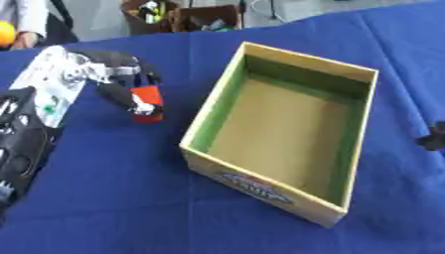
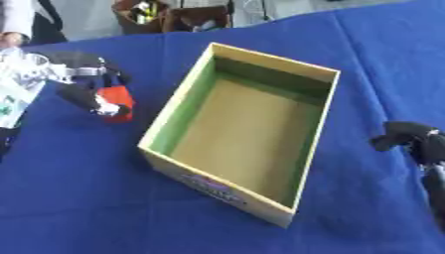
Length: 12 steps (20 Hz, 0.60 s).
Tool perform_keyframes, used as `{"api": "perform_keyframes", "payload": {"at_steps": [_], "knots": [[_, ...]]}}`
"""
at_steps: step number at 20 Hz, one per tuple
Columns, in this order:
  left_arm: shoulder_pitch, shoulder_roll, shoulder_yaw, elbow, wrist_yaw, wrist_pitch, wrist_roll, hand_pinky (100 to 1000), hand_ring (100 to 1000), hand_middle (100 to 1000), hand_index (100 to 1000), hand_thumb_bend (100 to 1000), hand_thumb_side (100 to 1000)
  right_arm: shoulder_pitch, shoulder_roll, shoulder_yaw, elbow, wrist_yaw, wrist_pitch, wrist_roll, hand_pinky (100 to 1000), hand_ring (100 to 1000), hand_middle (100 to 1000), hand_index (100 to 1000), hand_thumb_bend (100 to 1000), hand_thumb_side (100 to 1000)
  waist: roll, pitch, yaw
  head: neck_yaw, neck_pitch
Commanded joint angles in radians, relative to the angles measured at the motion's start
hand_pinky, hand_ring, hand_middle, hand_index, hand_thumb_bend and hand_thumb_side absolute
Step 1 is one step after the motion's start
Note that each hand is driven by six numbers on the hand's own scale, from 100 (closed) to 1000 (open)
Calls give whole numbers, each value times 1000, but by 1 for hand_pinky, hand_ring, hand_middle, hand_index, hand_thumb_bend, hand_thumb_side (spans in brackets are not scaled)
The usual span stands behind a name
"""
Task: Pick up objects on the table and place them in the box.
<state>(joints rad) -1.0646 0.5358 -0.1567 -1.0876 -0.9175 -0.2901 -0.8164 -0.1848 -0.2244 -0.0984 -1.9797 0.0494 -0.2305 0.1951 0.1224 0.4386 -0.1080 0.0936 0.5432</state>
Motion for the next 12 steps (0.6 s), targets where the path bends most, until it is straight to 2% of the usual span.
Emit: {"api": "perform_keyframes", "payload": {"at_steps": [1,5,6,7,12], "knots": [[-17,25,-3,-9,-40,-14,-8,539,711,791,907,434,641,-7,-4,-4,-20,-13,2,0,919,680,529,780,100,988,-3,-21,1,1,2],[-16,21,-9,-9,-89,-9,8,538,711,791,909,440,643,-7,-3,-3,-20,-14,3,2,920,680,529,780,100,988,-3,-20,1,1,1],[-15,18,-10,-6,-97,-14,7,546,720,807,926,479,673,-7,-3,-3,-20,-14,3,2,920,680,528,780,100,990,-4,-20,2,1,2],[-16,17,-9,-2,-101,-20,3,550,730,820,936,503,697,-7,-3,-3,-20,-14,3,2,921,681,528,780,100,991,-4,-19,2,1,3],[-20,17,-6,-1,-95,-34,-20,552,736,830,952,511,721,-5,0,-3,-20,-13,7,4,923,682,528,780,100,995,-6,-19,5,0,4]]}}
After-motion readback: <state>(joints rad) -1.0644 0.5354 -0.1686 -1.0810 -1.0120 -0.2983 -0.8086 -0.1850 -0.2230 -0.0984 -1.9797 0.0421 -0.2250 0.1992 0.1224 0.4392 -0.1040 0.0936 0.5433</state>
